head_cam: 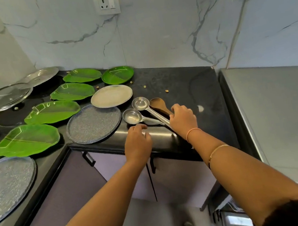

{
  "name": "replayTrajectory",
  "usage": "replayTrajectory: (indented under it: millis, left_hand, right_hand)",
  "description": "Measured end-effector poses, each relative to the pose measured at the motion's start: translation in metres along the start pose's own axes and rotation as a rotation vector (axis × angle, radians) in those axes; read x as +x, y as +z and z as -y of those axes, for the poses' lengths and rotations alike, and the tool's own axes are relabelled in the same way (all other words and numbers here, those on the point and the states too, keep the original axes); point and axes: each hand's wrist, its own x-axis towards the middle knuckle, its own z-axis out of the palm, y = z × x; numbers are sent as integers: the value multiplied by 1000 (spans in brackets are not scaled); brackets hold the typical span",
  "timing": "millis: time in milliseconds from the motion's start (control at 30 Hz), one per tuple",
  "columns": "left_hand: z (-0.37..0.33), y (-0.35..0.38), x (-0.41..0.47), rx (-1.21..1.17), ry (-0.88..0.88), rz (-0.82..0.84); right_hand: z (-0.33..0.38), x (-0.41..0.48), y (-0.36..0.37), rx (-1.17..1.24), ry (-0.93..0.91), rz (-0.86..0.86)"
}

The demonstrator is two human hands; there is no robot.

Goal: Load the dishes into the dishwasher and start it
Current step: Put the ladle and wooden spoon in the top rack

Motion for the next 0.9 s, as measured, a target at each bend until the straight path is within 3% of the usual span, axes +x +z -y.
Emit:
replayTrajectory:
  millis: [167, 333, 667, 767, 900]
  left_hand:
    - [-24, 24, 64, -70, -200, 35]
    - [-29, 49, 98, -105, -360, 22]
    - [-37, 80, 144, 96, -451, 105]
    - [-45, 90, 151, -38, -550, 80]
    - [-52, 105, 146, -456, -652, 27]
  right_hand:
    - [-11, 61, 10, -9, 43, 264]
    - [-17, 105, 12, -77, -33, 480]
    - [-38, 118, 2, 160, 31, 291]
    - [-47, 113, -7, 250, 56, 249]
    - [-60, 102, -25, 420, 121, 148]
